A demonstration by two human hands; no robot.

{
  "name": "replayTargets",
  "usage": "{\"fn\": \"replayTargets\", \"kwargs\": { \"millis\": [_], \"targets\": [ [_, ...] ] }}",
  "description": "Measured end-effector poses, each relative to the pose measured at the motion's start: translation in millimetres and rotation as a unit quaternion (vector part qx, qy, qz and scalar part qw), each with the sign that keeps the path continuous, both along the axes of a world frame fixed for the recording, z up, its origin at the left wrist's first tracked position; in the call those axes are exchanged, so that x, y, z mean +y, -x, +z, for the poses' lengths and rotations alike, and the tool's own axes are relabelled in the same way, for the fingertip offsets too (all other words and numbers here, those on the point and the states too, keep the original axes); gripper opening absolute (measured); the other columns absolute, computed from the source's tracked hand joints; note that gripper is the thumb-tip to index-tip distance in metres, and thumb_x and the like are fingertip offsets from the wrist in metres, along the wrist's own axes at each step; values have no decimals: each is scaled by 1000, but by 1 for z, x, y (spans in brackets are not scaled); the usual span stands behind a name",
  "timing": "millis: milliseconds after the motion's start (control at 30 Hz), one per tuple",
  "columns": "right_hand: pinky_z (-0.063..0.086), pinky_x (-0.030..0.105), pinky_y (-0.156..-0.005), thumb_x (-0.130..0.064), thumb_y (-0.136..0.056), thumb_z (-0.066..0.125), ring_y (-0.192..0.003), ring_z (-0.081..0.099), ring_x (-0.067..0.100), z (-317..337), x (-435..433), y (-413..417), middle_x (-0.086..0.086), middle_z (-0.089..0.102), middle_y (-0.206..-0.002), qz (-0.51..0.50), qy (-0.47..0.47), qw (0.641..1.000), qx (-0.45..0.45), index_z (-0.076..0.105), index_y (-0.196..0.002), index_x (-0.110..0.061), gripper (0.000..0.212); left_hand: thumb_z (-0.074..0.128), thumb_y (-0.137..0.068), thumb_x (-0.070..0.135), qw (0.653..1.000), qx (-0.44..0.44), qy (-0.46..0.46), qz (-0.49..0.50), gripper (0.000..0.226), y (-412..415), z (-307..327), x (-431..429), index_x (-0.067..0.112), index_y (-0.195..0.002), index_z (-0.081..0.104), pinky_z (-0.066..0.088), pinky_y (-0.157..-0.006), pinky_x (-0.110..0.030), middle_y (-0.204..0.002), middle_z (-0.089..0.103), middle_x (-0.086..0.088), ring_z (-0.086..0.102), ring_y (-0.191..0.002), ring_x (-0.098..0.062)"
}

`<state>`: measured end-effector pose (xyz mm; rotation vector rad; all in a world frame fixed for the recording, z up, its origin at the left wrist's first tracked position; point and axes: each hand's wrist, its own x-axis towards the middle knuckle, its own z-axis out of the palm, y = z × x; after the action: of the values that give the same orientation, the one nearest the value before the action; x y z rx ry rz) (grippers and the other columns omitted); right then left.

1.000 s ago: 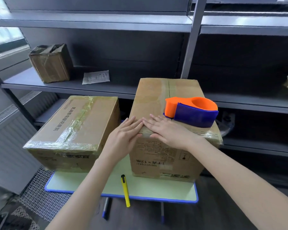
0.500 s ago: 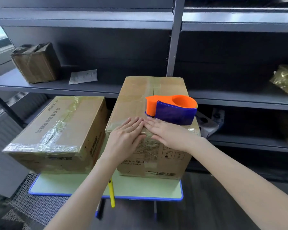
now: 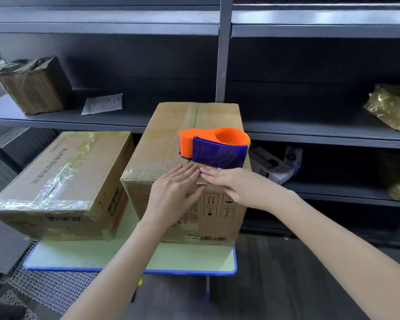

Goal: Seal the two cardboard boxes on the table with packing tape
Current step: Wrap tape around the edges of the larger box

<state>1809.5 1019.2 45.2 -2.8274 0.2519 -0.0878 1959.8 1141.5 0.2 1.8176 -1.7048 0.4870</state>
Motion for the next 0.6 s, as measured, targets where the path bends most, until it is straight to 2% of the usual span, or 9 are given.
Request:
{"fn": "replayTargets", "kwargs": {
  "millis": [100, 200, 300, 400, 500, 600],
  "targets": [
    [15, 13, -110, -14, -95, 51, -136, 21, -2, 5, -13, 18, -9, 24, -151, -2, 14, 1000, 12, 31, -144, -20, 53, 74, -76, 39, 1000, 0, -7, -3, 51, 18, 6, -9, 4, -112, 68, 49, -96, -35, -114, 66, -10, 62, -109, -19],
    [22, 19, -112, -16, -96, 48, -138, 27, 5, 2, -14, 29, -8, 30, -150, -6, 45, 999, -3, 36, -143, -21, 48, 77, -74, 31, 1000, -16, -5, 1, 46, 36, 3, -19, 2, -109, 69, 53, -90, -38, -111, 68, -11, 64, -106, -22],
    [20, 17, -112, -15, -97, 47, -137, 29, 6, -2, -11, 29, -7, 32, -149, -12, 37, 998, -41, 38, -141, -20, 46, 78, -75, 24, 999, -32, 10, 29, 38, 43, -2, -21, 2, -106, 71, 54, -89, -38, -107, 70, -10, 66, -103, -23],
    [25, 19, -111, -14, -95, 51, -135, 34, 8, 1, -15, 33, -3, 39, -146, 1, -5, 998, -57, 44, -138, -16, 43, 80, -73, 23, 999, -30, 17, 40, 41, 47, -3, -20, 3, -107, 70, 52, -91, -36, -109, 69, -9, 65, -105, -22],
    [31, 19, -107, -10, -94, 53, -127, 46, 11, 5, -27, 49, 3, 53, -135, -24, -47, 994, -91, 54, -130, -11, 36, 80, -73, 24, 1000, -18, 21, 13, 40, 59, -1, -26, 5, -107, 71, 51, -90, -33, -110, 69, -7, 64, -106, -19],
    [46, 30, -90, -9, -93, 50, -104, 59, 20, 1, -39, 68, 7, 65, -111, -88, 28, 988, -123, 61, -123, -12, 32, 75, -79, 23, 999, -11, 0, -42, 33, 74, 1, -37, 7, -108, 71, 50, -95, -35, -115, 67, -5, 61, -112, -19]
  ]
}}
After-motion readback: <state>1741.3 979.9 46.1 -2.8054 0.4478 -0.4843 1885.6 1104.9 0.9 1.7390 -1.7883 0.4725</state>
